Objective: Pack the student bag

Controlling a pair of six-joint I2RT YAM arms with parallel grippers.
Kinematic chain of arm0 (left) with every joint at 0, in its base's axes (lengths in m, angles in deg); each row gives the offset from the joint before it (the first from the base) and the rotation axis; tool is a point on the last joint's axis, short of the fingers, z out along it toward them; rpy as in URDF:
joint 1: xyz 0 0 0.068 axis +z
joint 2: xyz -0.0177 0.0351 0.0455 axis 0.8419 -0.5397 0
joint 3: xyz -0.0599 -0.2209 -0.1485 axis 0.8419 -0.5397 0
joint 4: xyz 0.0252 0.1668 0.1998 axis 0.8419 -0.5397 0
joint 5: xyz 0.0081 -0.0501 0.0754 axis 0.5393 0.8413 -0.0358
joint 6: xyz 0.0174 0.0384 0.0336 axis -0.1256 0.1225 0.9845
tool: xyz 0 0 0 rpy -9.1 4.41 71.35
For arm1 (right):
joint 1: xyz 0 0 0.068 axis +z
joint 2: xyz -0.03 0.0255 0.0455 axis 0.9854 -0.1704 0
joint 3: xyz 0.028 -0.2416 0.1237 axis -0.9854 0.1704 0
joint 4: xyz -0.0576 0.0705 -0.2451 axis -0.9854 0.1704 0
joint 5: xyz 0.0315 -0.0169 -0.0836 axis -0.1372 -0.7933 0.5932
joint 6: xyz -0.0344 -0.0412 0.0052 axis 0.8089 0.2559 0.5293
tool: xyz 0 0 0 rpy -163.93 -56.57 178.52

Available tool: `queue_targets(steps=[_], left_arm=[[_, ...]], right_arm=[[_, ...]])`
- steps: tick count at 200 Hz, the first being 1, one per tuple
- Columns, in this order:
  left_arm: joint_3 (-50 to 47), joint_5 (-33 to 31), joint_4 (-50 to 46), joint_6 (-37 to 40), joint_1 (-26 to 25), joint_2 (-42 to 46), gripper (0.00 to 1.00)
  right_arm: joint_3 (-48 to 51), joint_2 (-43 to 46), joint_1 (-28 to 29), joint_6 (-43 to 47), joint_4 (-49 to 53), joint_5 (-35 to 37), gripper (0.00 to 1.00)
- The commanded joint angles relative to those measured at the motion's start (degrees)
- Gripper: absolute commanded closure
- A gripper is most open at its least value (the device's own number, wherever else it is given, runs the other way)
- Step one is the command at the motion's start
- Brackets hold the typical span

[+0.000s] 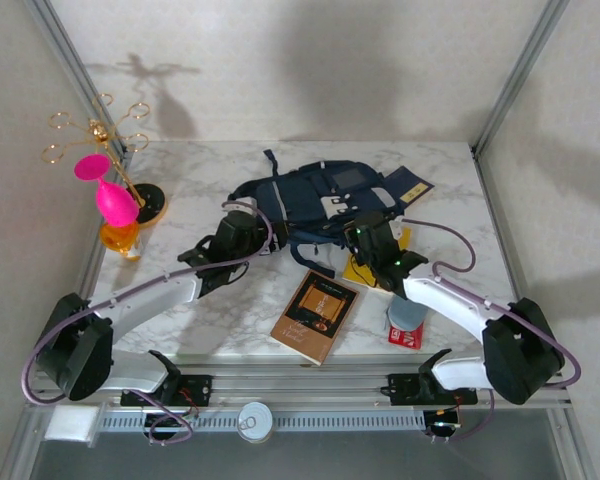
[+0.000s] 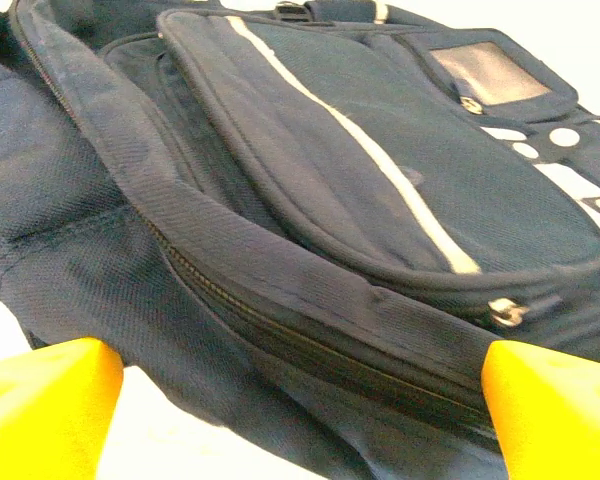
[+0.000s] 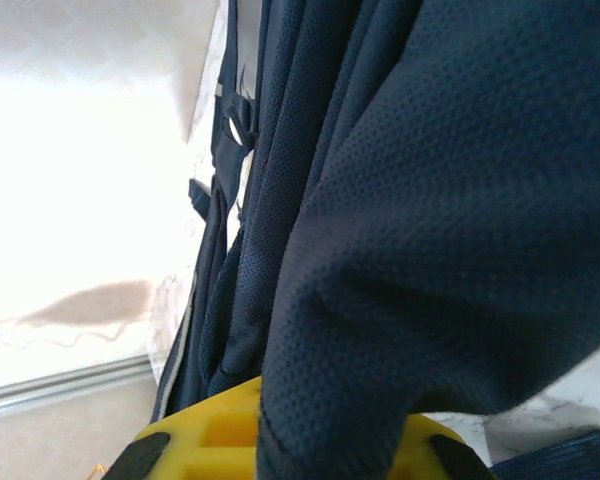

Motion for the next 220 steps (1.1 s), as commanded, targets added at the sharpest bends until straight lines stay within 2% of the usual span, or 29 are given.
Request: queue_targets(steps=[1, 36, 65, 81, 122, 149, 195, 210, 220], left_arm=[[-2.27, 4.78, -0.05, 2.87, 0.86, 8.95, 0.03], [-7.99, 2.39, -5.92, 0.34, -0.50, 20.69, 0.02], [-12.33, 0.19, -1.25, -1.94, -8.79, 23.01, 0.07], [-13.93, -2.31, 3.60, -2.39, -13.62, 19.42, 0.11], [-11.62, -7.61, 12.96, 2.29, -19.61, 3.52, 0.19], [-8.63, -8.61, 20.49, 4.92, -21.02, -5.94, 0.21], [-4.22, -16.41, 27.88, 6.32, -21.11, -16.63, 0.31], [-3.52, -19.81, 29.14, 6.18, -20.95, -18.68, 0.40], [-2.88, -19.79, 29.42, 6.27, -20.65, -19.64, 0.46]], right_arm=[[-3.70, -2.24, 1.02, -3.26, -2.61, 0.90, 1.00], [-4.92, -4.58, 2.33, -4.38, -3.66, 0.54, 1.00], [-5.22, -4.47, 2.64, -4.62, -3.45, 0.78, 1.00], [-4.88, -4.02, 2.64, -4.73, -3.47, 0.71, 1.00], [-4.71, -2.96, 2.64, -4.47, -3.53, -0.40, 1.00], [-3.82, -2.04, 2.73, -4.73, -4.50, -0.36, 1.00], [-3.45, -1.67, 2.73, -4.39, -4.69, -0.52, 1.00], [-3.28, -1.37, 2.71, -4.29, -4.51, -0.46, 1.00], [-2.98, -1.10, 2.72, -4.05, -4.83, -0.32, 1.00]])
